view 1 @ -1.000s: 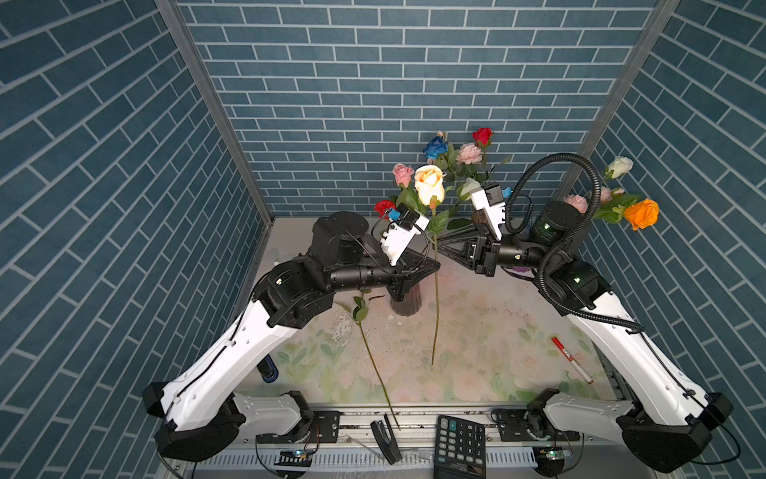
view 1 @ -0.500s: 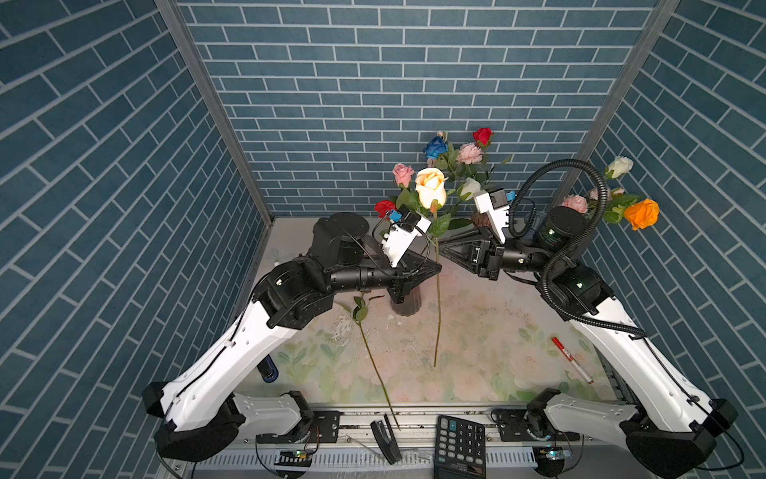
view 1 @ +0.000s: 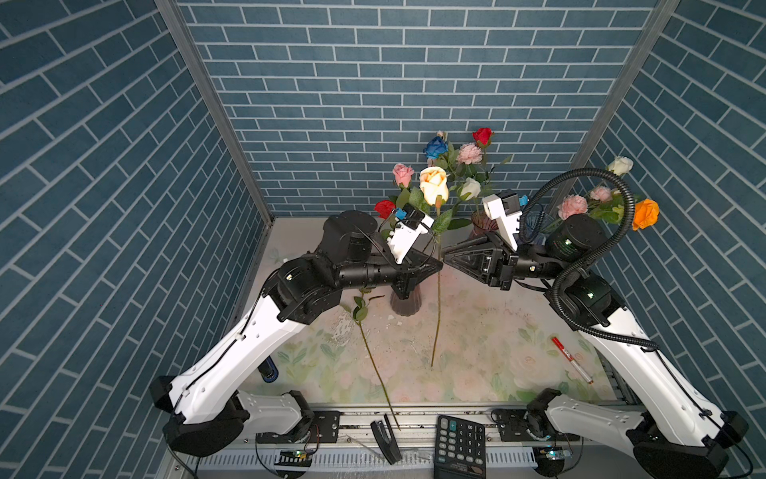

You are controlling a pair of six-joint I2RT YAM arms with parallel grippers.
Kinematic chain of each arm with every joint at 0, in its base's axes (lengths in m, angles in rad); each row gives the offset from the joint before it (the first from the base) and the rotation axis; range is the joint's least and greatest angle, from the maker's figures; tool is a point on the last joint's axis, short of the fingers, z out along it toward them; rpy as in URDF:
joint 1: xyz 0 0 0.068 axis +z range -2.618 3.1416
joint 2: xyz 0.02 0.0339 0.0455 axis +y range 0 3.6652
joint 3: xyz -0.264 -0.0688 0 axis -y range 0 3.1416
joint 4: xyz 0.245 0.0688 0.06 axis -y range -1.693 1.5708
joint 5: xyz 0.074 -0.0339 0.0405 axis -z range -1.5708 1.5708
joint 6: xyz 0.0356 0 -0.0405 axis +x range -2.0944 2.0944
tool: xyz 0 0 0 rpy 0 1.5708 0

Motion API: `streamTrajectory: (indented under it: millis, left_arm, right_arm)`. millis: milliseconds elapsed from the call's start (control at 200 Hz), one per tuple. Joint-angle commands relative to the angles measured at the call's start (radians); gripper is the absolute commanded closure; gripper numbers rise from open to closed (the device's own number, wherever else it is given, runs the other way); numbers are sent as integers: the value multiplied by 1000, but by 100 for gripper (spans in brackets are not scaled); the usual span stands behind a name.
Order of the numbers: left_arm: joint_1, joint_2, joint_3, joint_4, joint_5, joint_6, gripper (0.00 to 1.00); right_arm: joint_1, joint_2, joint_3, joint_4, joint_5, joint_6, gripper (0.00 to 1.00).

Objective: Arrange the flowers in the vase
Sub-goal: 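Grasp the cream rose stem with the right gripper while the left holds it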

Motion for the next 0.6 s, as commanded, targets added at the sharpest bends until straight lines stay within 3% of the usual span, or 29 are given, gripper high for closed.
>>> streamTrajectory:
  millis: [0,110,325,595]
  left_arm:
    - [3,-5,5,4,0,-2,100]
    - [3,-5,5,3,-2,-3,100]
    - [2,-3,7,2,0,1,100]
    - [3,12,25,-6,12,6,100]
  right_arm:
    - [5,-2,-4,9,-10,15,78]
    - [5,-5,5,-50,19,-26,76]
    - [5,-21,48,-255,139,-179,62]
    - [7,20,86,-274,147,-184,64]
